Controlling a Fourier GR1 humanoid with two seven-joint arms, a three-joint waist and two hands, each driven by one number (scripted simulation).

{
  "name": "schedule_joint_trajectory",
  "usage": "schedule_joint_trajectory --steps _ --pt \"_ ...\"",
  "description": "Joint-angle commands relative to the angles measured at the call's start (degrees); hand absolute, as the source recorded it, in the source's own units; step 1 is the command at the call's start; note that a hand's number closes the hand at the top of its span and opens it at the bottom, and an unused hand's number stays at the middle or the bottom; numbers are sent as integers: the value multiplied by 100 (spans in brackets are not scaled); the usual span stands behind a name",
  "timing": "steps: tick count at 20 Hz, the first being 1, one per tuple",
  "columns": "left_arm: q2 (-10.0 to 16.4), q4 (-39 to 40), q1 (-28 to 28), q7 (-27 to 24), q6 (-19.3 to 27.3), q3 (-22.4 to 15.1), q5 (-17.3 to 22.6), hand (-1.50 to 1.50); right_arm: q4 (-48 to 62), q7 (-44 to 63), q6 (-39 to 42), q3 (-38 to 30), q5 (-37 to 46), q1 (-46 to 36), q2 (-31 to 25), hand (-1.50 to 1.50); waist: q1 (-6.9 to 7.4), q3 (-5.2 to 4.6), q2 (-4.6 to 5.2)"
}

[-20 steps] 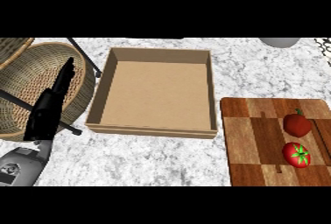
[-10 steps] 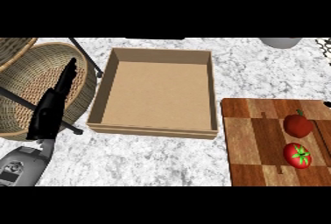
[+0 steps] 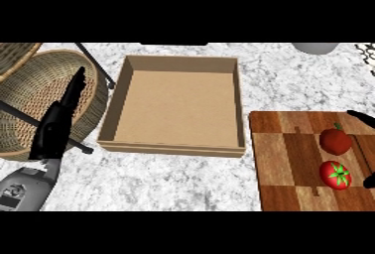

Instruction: Pick the bell pepper from the cutting board and place it in the cardboard box

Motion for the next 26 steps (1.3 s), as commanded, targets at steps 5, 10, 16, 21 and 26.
schedule_joint_trajectory --steps 5,10,16,21,26 --pt "427 810 827 39 29 592 122 0 -17 -84 233 21 -145 -310 175 -150 -43 -158 79" --pt "310 894 847 -80 141 543 -8 0 -135 -140 144 141 -81 -452 400 -150 -90 -158 94" --pt "333 865 741 143 137 546 -71 0 -318 398 392 445 124 -530 476 -150 -138 -163 88" --pt "366 575 963 150 113 553 -38 0 82 635 218 513 334 -436 656 -150 -19 -151 86" --pt "378 796 969 -66 -10 624 28 0 250 780 -35 483 482 -575 819 150 -27 -155 114"
